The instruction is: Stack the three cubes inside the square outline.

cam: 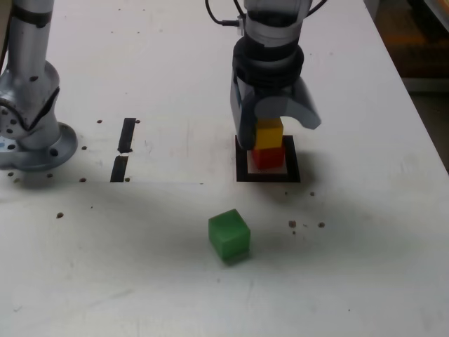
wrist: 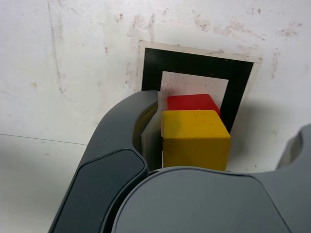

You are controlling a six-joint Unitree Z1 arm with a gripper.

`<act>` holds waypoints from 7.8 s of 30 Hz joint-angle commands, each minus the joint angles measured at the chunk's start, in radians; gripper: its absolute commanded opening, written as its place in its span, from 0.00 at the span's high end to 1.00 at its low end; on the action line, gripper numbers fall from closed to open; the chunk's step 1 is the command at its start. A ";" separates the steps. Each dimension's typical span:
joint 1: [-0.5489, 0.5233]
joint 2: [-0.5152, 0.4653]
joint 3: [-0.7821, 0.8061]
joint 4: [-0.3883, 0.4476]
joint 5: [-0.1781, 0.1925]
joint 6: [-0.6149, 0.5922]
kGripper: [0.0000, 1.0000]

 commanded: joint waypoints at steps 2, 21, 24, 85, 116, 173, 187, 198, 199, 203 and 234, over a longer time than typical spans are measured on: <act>0.002 -0.020 -0.006 -0.002 -0.001 -0.001 0.00; -0.225 -0.163 -0.060 0.187 -0.159 -0.243 0.00; -0.278 -0.156 -0.045 0.183 -0.223 -0.351 0.00; -0.388 0.060 0.052 -0.081 -0.232 -0.686 0.37; -0.246 -0.052 -0.274 0.447 -0.133 -0.420 0.81; 0.051 0.119 -0.412 0.476 -0.142 -0.029 0.81; 0.054 0.123 -0.409 0.455 -0.151 -0.020 0.74; 0.054 0.124 -0.394 0.437 -0.149 -0.021 0.18; 0.054 0.124 -0.393 0.434 -0.147 -0.021 0.14; 0.054 0.121 -0.390 0.424 -0.144 -0.025 0.04; 0.058 -0.495 0.117 0.371 -0.082 0.185 0.00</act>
